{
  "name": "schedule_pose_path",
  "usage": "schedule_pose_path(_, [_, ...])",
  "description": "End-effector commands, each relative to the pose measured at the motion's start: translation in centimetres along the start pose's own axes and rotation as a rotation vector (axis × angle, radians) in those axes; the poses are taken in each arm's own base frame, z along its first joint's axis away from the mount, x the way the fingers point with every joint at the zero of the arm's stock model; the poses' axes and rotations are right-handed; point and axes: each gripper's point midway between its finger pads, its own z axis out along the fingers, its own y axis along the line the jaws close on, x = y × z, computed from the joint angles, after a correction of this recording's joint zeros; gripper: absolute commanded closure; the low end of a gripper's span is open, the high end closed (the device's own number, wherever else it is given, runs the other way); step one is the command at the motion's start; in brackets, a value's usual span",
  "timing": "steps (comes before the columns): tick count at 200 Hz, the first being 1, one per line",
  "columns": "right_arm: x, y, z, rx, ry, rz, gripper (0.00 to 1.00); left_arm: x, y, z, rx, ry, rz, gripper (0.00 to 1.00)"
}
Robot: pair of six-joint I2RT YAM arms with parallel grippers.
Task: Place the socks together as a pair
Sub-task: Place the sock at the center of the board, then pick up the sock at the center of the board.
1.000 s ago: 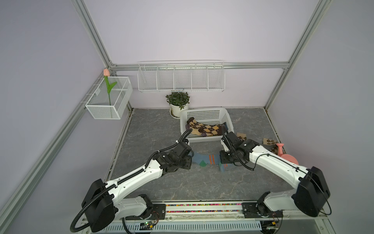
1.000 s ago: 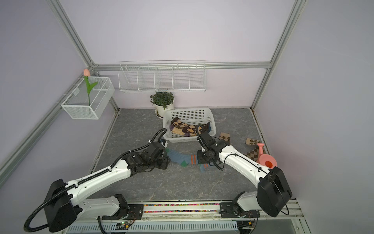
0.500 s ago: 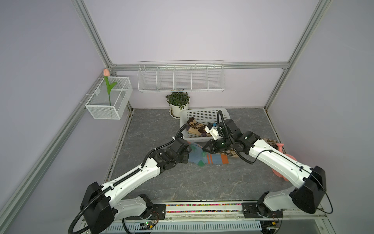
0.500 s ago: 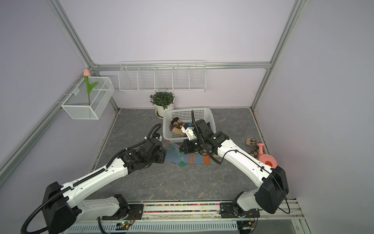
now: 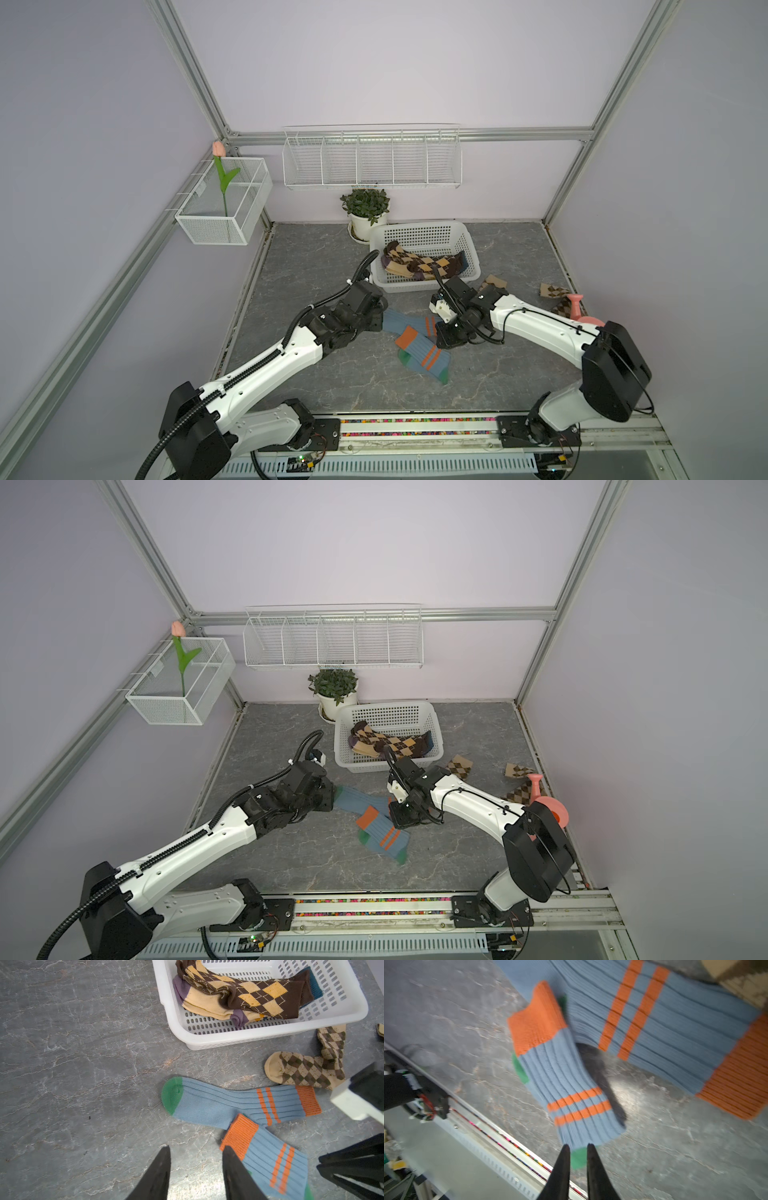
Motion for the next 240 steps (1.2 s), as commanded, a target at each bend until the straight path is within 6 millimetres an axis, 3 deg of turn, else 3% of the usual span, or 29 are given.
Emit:
schedule_pose_path(1, [1.1,-3.3,-0.6,0.191,0.033,0.000,0.78,0.2,0.4,0.4,-0.017,0.002,-0.005,0.56])
schedule_pose_path(22, [0.1,-2.3,-1.8,0.177,-0.005,-0.033,0.74,0.5,0.7,0.6,-0.030,0.003,-0.011,0.57])
schedule_pose_path(56, [-3.4,4.1,-3.2,0.096,-0.137,-0.197,0.61,0.2,2.9,0.3,-0.082,-0.055,-0.085,0.57])
schedule_pose_path(76, [-4.9,6.4,-1.7,0.117,-0.135,-0.249,0.56,0.5,4.9,0.7,-0.096,-0.076,-0.162,0.57])
schedule_pose_path(101, [-5.8,8.1,1.7,0.183,-0.092,-0.292,0.55,1.4,6.6,1.4,-0.087,-0.080,-0.242,0.57])
schedule_pose_path(127, [-5.9,8.6,4.7,0.253,-0.056,-0.303,0.53,2.3,7.6,1.2,-0.080,-0.097,-0.294,0.57])
schedule_pose_path(185, [-6.1,7.9,8.2,0.339,-0.017,-0.305,0.51,3.2,8.1,0.6,-0.046,-0.146,-0.336,0.57])
schedule_pose_path(211, [-6.2,7.8,8.6,0.356,-0.007,-0.306,0.66,3.5,8.0,0.5,-0.038,-0.134,-0.327,0.57])
schedule_pose_path(240, [-6.6,8.3,6.3,0.335,-0.071,-0.303,0.81,3.5,7.3,0.6,-0.004,-0.122,-0.320,0.57])
